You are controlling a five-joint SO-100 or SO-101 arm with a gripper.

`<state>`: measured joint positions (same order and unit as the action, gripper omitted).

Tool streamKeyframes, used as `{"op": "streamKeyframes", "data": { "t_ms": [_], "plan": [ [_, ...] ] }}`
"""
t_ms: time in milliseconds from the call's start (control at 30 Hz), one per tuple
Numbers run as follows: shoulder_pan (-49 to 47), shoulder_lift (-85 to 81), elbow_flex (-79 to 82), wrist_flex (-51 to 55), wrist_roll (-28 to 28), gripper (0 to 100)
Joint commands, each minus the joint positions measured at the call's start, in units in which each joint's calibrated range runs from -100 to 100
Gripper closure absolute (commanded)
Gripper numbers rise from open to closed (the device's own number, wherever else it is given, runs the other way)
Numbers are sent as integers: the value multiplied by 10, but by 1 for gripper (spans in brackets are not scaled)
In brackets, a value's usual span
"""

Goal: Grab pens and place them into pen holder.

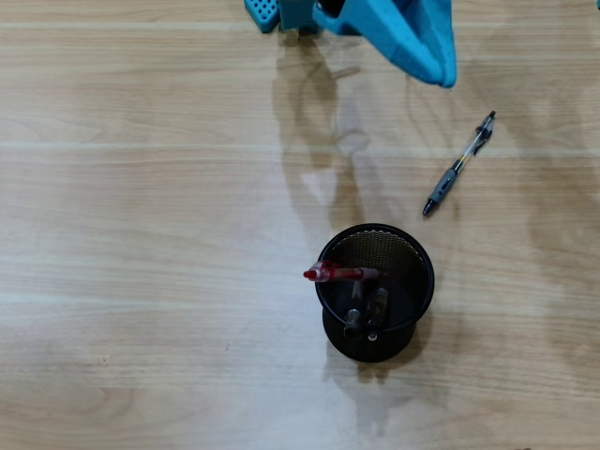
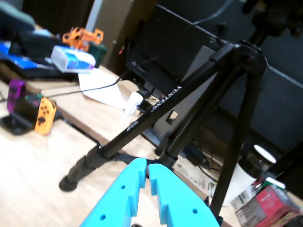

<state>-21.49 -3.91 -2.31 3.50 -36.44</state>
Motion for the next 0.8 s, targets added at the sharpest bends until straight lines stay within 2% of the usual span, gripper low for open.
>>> {"op": "streamKeyframes", "data": {
  "t_ms": [0, 333, 767],
  "plan": [
    [-30, -77, 61, -3, 21, 98],
    [-111, -143, 238, 16, 23, 98],
    [-221, -86, 265, 254, -64, 98]
  ]
}}
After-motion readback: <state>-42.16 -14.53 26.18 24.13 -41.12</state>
